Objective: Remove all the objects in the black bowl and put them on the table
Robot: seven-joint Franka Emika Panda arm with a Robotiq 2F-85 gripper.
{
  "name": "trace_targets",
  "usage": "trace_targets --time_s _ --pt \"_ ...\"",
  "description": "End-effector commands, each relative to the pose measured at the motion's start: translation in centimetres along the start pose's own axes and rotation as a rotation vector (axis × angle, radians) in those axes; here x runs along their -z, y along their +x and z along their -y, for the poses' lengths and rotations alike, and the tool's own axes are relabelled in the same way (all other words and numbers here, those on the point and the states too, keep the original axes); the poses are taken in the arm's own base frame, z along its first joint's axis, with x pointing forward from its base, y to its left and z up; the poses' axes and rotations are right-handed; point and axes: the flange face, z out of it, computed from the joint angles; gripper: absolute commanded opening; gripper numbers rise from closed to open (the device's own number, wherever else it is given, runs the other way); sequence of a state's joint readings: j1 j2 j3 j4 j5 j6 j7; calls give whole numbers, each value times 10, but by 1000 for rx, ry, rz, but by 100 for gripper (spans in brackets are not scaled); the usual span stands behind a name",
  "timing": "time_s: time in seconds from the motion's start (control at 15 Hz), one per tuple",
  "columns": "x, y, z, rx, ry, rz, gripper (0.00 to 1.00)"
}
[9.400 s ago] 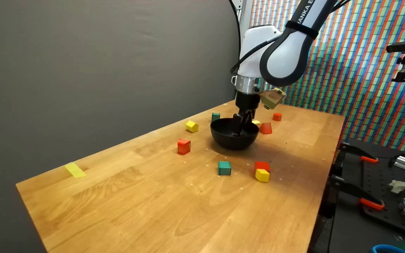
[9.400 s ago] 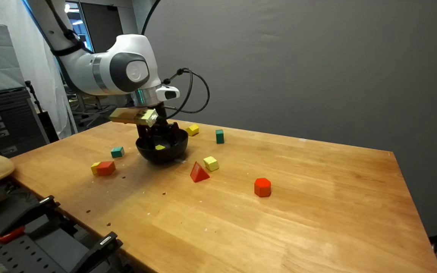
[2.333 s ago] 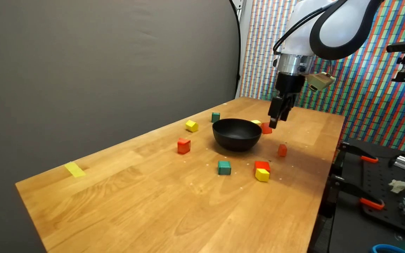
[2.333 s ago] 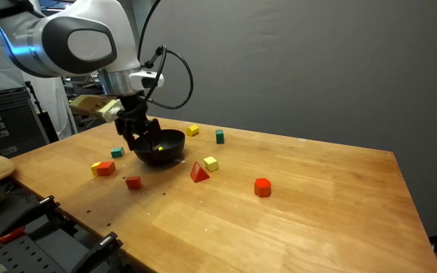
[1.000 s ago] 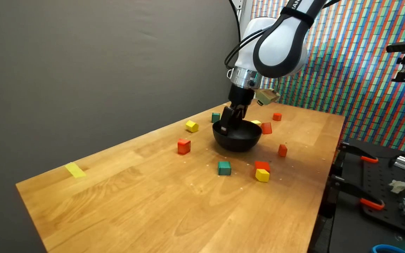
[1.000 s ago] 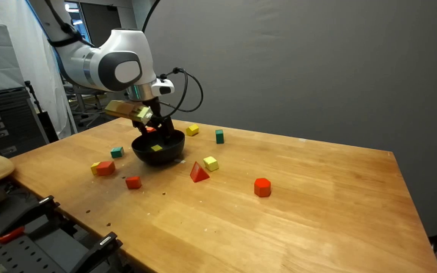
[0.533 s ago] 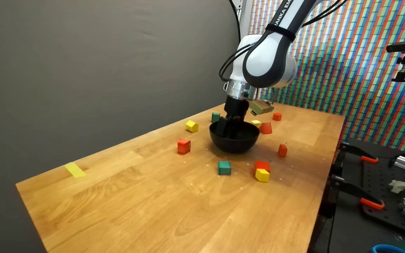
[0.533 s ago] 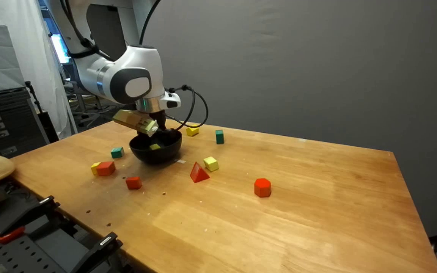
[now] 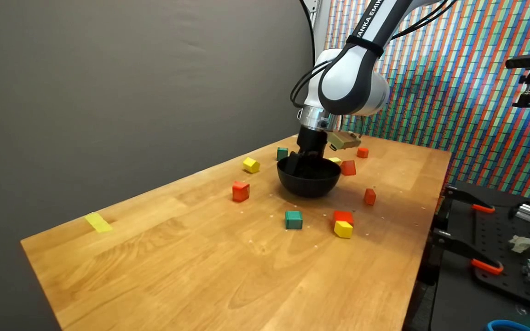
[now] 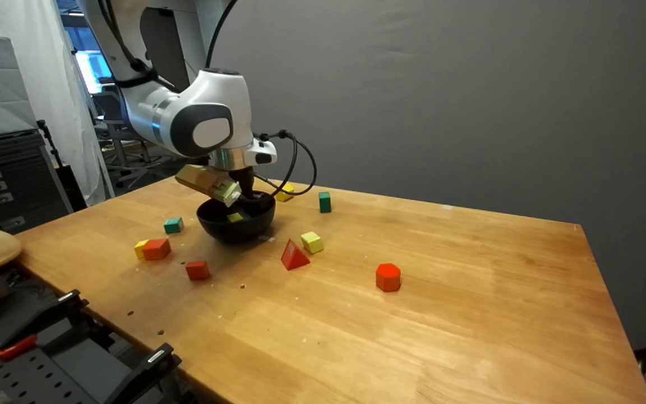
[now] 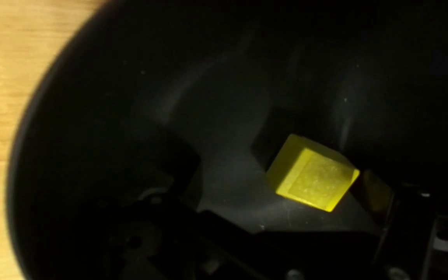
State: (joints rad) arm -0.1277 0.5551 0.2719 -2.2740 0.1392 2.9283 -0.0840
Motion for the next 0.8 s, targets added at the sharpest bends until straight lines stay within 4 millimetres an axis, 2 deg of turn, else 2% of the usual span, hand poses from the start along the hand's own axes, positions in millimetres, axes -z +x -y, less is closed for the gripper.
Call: trace_targets --time_s 0.0,0.07,0.13,0.2,0.4,0.53,0.6,0.73 --pt "-2 0 -10 -15 0 6 100" --pt "-2 0 -10 -14 -5 2 75" --pt "-1 -1 -11 -12 -9 2 73" --pt "0 0 -12 -12 -12 -1 66" --pt "3 0 -12 -9 -24 -7 40" --pt "5 0 -10 -4 -30 -11 27" --pt "6 0 -10 -3 -33 -14 23" --pt "8 -2 -9 4 -43 -14 23"
